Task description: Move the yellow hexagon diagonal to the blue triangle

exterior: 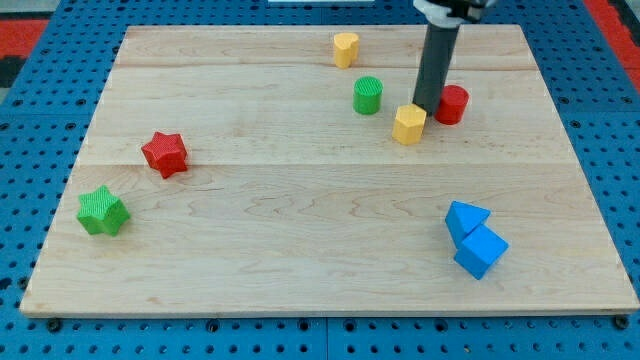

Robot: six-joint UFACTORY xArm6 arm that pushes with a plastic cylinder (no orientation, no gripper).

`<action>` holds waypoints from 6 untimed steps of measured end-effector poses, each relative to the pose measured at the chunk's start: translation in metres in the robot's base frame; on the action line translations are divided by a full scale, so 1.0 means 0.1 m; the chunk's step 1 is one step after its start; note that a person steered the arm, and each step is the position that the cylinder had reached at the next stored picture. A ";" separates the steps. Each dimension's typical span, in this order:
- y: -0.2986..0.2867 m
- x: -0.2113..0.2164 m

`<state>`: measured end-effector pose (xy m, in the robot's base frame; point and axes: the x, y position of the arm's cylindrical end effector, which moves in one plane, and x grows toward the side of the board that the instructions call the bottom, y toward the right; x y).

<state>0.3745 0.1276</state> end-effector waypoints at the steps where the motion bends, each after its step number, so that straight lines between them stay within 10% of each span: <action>1: -0.27 0.34; 3: -0.61 0.23; 5: 0.51 0.81; 6: 1.34 0.10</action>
